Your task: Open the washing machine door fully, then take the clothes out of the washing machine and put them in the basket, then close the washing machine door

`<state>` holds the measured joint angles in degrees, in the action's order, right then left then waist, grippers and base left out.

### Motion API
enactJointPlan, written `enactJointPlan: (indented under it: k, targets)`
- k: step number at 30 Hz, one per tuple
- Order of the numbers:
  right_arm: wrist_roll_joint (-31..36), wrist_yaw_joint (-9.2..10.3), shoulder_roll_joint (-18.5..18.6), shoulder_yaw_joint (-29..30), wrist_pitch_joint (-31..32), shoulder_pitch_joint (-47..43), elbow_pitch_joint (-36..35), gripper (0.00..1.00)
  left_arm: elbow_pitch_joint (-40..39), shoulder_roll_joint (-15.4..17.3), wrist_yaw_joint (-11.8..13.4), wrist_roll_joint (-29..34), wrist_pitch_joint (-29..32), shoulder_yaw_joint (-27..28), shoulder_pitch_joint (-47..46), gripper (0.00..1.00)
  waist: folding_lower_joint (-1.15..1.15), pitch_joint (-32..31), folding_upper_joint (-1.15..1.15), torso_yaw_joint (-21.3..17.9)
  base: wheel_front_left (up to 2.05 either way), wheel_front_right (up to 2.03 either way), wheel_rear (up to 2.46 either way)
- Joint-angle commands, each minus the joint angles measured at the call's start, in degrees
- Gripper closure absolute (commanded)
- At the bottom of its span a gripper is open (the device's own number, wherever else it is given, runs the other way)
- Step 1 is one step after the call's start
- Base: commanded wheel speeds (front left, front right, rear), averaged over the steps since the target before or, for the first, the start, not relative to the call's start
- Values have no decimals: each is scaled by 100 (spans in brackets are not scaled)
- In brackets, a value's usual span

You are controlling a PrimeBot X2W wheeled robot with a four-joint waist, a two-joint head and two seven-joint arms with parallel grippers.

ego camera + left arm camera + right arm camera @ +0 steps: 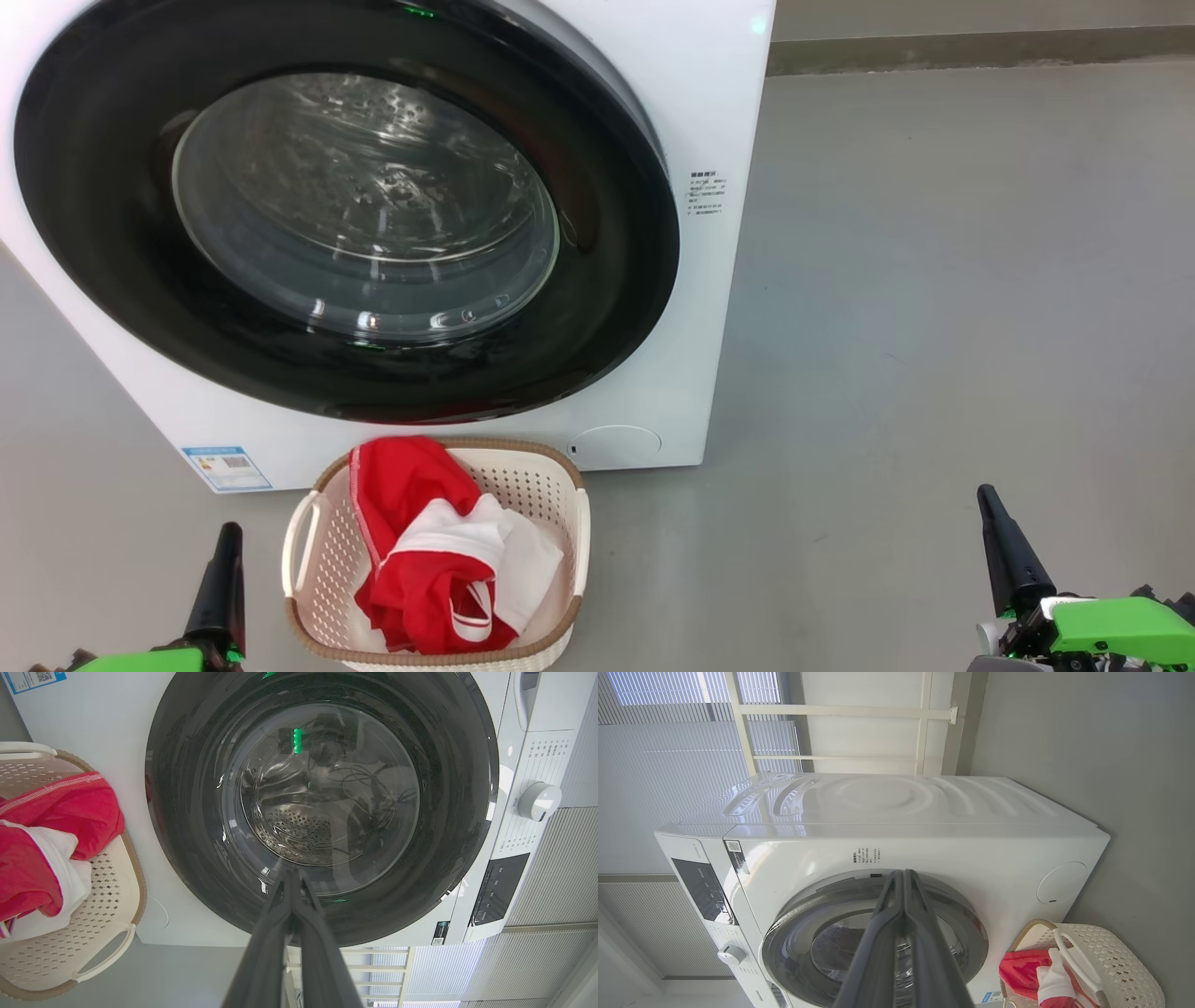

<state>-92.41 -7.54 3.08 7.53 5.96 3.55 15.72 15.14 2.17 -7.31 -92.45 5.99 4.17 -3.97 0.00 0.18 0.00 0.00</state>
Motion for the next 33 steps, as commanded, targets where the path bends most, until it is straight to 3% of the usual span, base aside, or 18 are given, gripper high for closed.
enactJointPlan:
  k: [1,33]
  targets:
    - [-2,5,6,-134,26,260,-171,100,-110,94,-18,6,28,208,-220,100,0,0,0,0,0,0,0]
    - [10,5,-4,-119,39,261,-170,100,-110,85,-18,17,38,221,-221,100,0,0,0,0,0,0,0]
